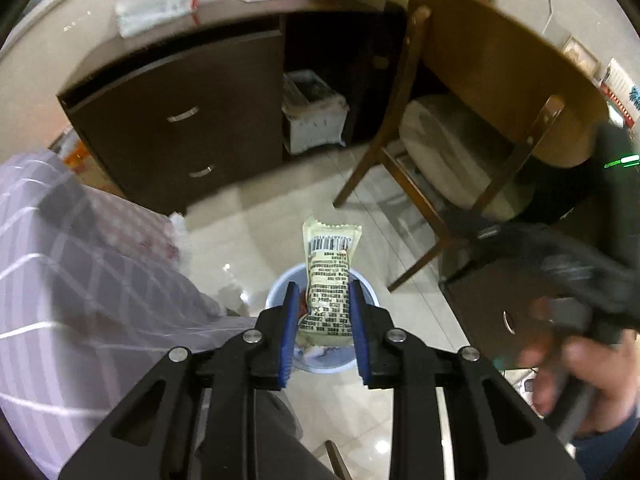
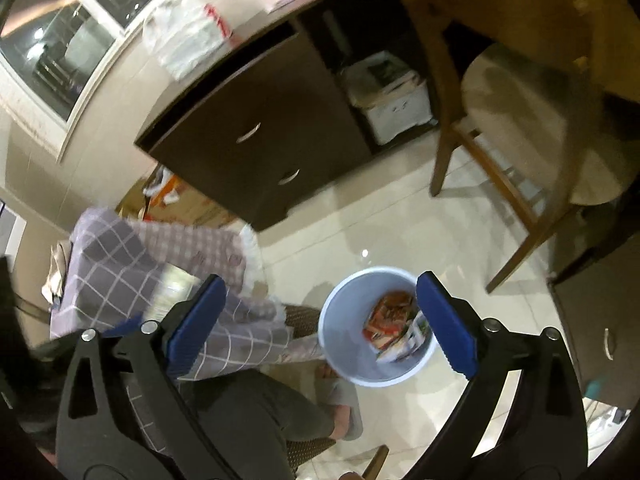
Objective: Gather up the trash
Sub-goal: 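Carry both items over the blue wastebasket and open both tools to drop them, then bring both open tools back over the table toward the remaining trash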
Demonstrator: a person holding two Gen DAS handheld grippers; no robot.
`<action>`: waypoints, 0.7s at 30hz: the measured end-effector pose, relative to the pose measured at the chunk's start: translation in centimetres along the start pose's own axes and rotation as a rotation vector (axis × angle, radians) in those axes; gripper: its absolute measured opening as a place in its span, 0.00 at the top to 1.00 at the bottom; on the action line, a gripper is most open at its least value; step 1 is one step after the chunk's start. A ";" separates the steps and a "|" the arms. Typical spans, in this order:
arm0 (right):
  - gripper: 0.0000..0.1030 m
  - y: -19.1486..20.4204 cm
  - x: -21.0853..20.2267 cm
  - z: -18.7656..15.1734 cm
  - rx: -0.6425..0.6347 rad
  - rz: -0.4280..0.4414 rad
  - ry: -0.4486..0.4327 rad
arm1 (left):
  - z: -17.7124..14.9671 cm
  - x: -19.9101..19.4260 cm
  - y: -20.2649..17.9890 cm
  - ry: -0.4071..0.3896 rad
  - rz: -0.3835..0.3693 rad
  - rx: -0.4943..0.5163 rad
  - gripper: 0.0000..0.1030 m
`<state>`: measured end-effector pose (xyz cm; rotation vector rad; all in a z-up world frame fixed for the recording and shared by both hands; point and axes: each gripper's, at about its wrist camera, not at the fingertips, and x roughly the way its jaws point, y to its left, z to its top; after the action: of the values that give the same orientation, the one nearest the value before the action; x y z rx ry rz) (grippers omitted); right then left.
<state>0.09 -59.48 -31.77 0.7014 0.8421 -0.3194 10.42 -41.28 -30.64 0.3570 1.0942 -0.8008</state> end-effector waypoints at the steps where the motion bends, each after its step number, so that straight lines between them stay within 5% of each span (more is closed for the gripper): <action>1: 0.08 -0.1 -0.5 0.1 0.002 -0.003 -0.011 | 0.2 0.9 -0.1 0.021 -0.015 -0.005 0.76; 4: 0.07 -0.2 -2.2 0.6 -0.002 -0.010 -0.047 | 0.7 2.7 -0.4 0.076 -0.035 0.000 0.59; 6: 0.06 0.1 -3.0 0.7 -0.005 -0.011 -0.064 | 0.8 2.6 0.0 0.062 -0.008 -0.016 0.15; 12: 0.06 2.3 -3.8 0.9 -0.045 -0.022 -0.091 | 0.8 -0.7 1.2 0.002 -0.006 -0.065 0.14; 21: 0.06 9.3 -5.2 1.1 -0.149 0.045 -0.125 | 0.1 -10.5 3.0 -0.217 0.032 -0.085 0.12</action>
<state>2.18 -53.41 -23.16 0.5550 0.7223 -0.2550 10.37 -35.16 -21.59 0.2100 0.9140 -0.7442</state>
